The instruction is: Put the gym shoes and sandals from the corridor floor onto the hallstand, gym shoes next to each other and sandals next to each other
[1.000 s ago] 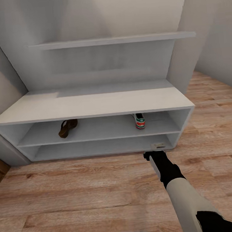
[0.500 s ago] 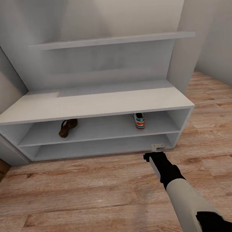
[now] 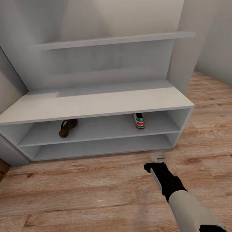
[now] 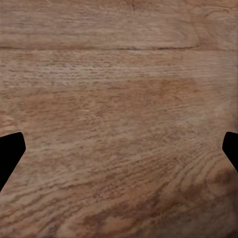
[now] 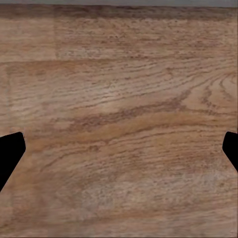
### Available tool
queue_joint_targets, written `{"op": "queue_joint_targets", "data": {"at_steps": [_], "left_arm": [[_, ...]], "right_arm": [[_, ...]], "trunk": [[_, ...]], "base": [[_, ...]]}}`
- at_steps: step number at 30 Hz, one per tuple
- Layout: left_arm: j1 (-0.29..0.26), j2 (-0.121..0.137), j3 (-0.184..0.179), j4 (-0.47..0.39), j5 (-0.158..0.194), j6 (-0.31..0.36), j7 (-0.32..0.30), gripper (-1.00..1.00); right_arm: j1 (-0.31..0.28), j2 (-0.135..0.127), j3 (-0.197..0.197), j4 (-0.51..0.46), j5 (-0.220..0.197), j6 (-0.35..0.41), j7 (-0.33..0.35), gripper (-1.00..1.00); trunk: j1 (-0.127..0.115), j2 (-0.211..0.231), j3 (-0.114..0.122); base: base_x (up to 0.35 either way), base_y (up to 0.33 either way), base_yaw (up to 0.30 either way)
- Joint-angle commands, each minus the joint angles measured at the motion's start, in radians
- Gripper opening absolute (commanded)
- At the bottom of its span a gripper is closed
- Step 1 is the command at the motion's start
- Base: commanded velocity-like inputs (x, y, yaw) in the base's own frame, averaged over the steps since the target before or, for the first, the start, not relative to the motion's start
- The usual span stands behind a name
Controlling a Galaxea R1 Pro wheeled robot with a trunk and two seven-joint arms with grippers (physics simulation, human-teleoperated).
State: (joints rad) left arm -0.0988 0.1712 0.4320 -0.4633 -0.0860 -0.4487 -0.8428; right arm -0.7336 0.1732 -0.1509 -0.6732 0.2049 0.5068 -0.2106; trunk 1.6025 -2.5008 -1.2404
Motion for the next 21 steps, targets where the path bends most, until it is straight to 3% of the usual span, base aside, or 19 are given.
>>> {"op": "queue_joint_targets", "data": {"at_steps": [1, 7, 13, 21], "left_arm": [[-0.001, -0.001, 0.008, 0.0, -0.009, -0.004, -0.005, 1.0], [-0.001, -0.001, 0.008, 0.0, -0.009, -0.004, -0.005, 1.0], [-0.001, -0.003, 0.008, 0.0, -0.009, -0.003, -0.004, 1.0], [-0.001, -0.005, 0.011, 0.0, -0.008, -0.003, 0.0, 1.0]], "right_arm": [[0.013, 0.001, -0.004, 0.0, 0.011, -0.011, 0.007, 1.0], [0.095, 0.001, -0.004, 0.021, 0.013, -0.164, 0.083, 1.0], [0.152, -0.046, -0.004, 0.117, 0.014, -0.298, 0.219, 1.0], [0.179, -0.144, -0.003, 0.362, 0.017, -0.519, 0.39, 1.0]], "trunk": [[0.0, 0.0, -0.001], [0.0, 0.0, -0.001], [0.0, 0.0, -0.001], [0.0, 0.0, -0.001]], "base": [[0.0, 0.0, 0.0], [0.0, 0.0, 0.0], [0.0, 0.0, 0.0], [0.0, 0.0, 0.0]]}}
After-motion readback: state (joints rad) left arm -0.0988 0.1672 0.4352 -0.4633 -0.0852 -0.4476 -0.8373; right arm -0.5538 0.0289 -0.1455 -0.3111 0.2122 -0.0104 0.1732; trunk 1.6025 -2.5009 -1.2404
